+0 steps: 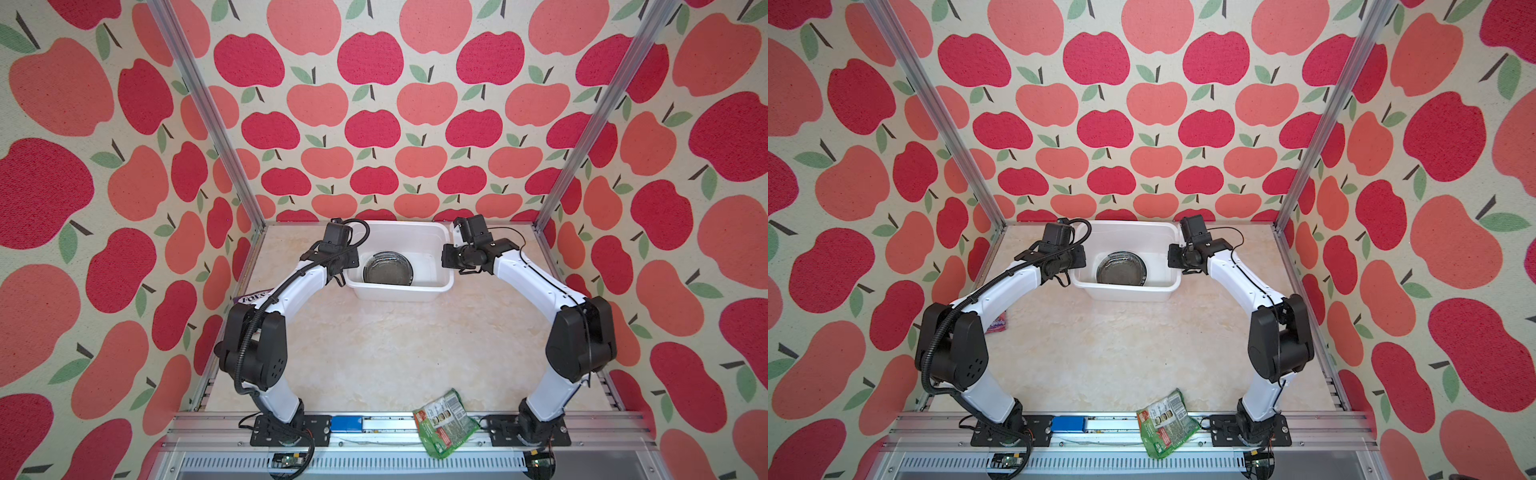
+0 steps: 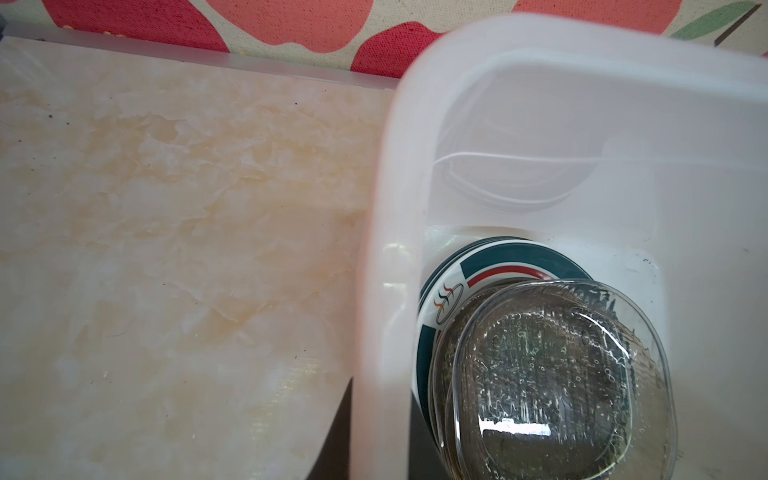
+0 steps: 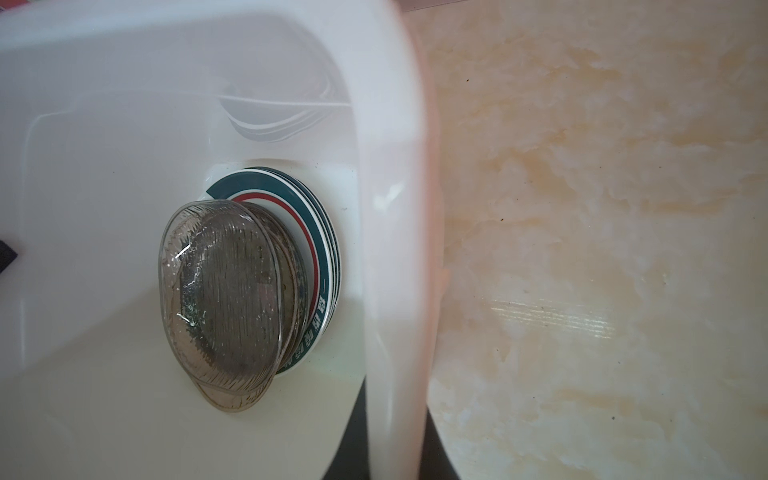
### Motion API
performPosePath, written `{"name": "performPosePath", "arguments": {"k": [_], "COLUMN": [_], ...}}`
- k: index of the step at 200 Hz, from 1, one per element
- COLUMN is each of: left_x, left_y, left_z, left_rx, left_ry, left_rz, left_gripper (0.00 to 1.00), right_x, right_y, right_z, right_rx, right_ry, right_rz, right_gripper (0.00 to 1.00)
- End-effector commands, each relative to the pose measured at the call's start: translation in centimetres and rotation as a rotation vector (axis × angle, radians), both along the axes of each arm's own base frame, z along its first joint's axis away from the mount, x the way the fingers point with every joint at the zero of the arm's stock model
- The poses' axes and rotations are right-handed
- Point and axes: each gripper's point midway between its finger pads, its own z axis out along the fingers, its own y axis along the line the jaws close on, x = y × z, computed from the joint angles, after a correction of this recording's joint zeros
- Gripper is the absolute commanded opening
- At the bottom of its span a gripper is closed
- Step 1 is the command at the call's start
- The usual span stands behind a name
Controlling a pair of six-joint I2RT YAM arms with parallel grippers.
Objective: Place the plates into the plastic bin on the countertop
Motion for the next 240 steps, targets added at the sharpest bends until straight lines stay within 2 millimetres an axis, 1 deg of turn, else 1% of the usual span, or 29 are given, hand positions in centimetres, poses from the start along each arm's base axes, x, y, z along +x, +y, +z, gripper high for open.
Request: {"name": "performPosePath", "arguments": {"k": [1, 13, 19, 28, 38, 51, 63, 74, 88, 109, 117, 128, 142, 155, 166, 182, 203, 224, 240], "left_x": [-5.1, -7.5, -8.5, -9.4, -9.9, -10.3, -10.3, -10.4, -11.3, -13.5, -14.7, -15.5, -15.8, -15.7, -16.0, -17.1, -19.2, -20.8, -21.6], "left_y": [-1.7, -1.3, -1.0, -0.7, -0.4, -0.3, -0.8, -1.1, -1.1, -0.5, -0.2, 0.2, 0.9, 1.0, 1.0, 0.6, 0.8, 1.0, 1.2], "left_z": [-5.6, -6.3, -6.5, -7.1, -7.9, -9.1, -9.3, -9.4, -10.7, -13.0, -14.1, -15.5, -17.4, -18.6, -19.6, -20.8, -22.2, -22.7, -22.9], "left_rx": [0.028, 0.046, 0.040, 0.023, 0.024, 0.031, 0.025, 0.024, 0.023, 0.001, -0.003, 0.005, 0.022, 0.027, 0.030, 0.021, 0.036, 0.039, 0.053], "left_ry": [0.178, 0.181, 0.189, 0.211, 0.241, 0.288, 0.312, 0.320, 0.355, 0.427, 0.451, 0.464, 0.495, 0.530, 0.557, 0.584, 0.637, 0.666, 0.683], "left_rz": [-0.057, -0.038, -0.027, -0.006, 0.007, 0.011, 0.000, -0.004, 0.007, 0.046, 0.054, 0.063, 0.079, 0.082, 0.085, 0.081, 0.091, 0.091, 0.088], "left_gripper": [0.00, 0.00, 0.00, 0.00, 0.00, 0.00, 0.00, 0.00, 0.00, 0.00, 0.00, 0.00, 0.00, 0.00, 0.00, 0.00, 0.00, 0.00, 0.00], "right_x": [-6.6, -8.4, -8.8, -9.2, -9.3, -9.4, -9.4, -9.5, -10.4, -12.3, -13.0, -13.7, -13.2, -12.5, -12.7, -13.9, -15.8, -17.4, -18.1], "right_y": [3.1, 2.2, 1.8, 1.4, 1.4, 1.9, 2.5, 2.7, 2.6, 1.3, 0.6, 0.1, -0.1, 0.1, 0.3, 0.3, -0.6, -1.5, -1.8], "right_z": [-2.0, -2.1, -2.0, -2.3, -2.7, -3.4, -3.7, -4.2, -5.1, -7.2, -8.1, -9.2, -10.0, -10.4, -11.1, -12.2, -12.9, -13.4, -13.2], "right_rx": [-0.007, -0.018, -0.021, -0.030, -0.035, -0.015, -0.008, -0.025, -0.023, -0.033, -0.059, -0.077, -0.102, -0.126, -0.125, -0.095, -0.071, -0.080, -0.079], "right_ry": [0.068, 0.054, 0.058, 0.070, 0.085, 0.123, 0.132, 0.136, 0.162, 0.208, 0.231, 0.252, 0.237, 0.249, 0.283, 0.314, 0.339, 0.357, 0.350], "right_rz": [0.250, 0.248, 0.239, 0.232, 0.233, 0.234, 0.253, 0.260, 0.269, 0.243, 0.237, 0.240, 0.245, 0.250, 0.250, 0.237, 0.194, 0.177, 0.174], "right_gripper": [0.00, 0.00, 0.00, 0.00, 0.00, 0.00, 0.00, 0.00, 0.00, 0.00, 0.00, 0.00, 0.00, 0.00, 0.00, 0.00, 0.00, 0.00, 0.00]}}
